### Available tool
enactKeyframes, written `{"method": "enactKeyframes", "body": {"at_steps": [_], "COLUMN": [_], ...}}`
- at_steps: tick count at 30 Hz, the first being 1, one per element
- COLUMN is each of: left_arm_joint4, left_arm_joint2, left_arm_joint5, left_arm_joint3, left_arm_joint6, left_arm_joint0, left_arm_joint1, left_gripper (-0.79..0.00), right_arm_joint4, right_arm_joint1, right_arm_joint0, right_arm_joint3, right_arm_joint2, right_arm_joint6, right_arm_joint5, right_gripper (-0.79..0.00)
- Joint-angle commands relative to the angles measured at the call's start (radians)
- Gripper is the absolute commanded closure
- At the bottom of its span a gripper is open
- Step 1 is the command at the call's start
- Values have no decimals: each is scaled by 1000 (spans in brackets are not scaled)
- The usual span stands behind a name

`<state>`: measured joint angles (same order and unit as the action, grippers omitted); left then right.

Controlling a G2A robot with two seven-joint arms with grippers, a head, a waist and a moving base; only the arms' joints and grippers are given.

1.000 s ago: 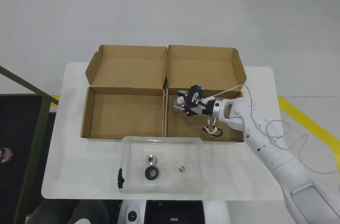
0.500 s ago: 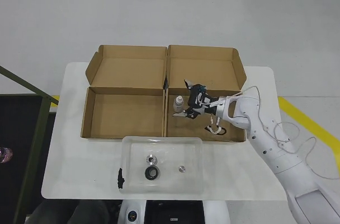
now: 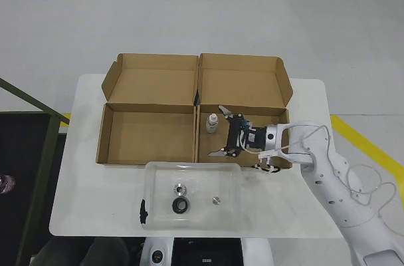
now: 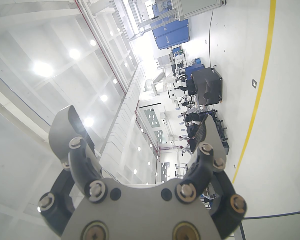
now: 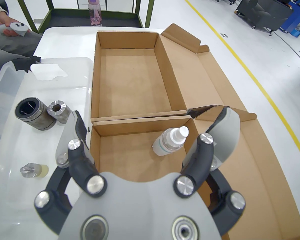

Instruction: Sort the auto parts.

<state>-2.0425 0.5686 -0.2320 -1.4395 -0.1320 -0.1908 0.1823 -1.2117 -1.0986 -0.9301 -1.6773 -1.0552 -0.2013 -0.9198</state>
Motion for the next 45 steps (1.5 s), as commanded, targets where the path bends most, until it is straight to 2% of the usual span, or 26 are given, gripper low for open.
{"method": "enactKeyframes", "body": {"at_steps": [1, 10, 22, 45], "left_arm_joint4": [0, 0, 0, 0], "left_arm_joint2": [0, 0, 0, 0], "left_arm_joint5": [0, 0, 0, 0], "left_arm_joint3": [0, 0, 0, 0], "left_arm_joint6": [0, 0, 0, 0], "left_arm_joint0": [0, 0, 0, 0], "left_arm_joint1": [0, 0, 0, 0], "left_gripper": [-785, -785, -785, -785], "right_arm_joint4": [8, 50, 57, -9], "right_arm_joint1": [8, 29, 48, 67], "right_arm_joint0": [-37, -144, -228, -292], "right_arm_joint3": [-58, -192, -295, -373], "right_arm_joint2": [-19, -28, 4, 125], "right_arm_joint6": [-40, -168, -346, -621], "right_arm_joint5": [-5, -39, -41, 10], "right_gripper": [-785, -785, -785, -785]}}
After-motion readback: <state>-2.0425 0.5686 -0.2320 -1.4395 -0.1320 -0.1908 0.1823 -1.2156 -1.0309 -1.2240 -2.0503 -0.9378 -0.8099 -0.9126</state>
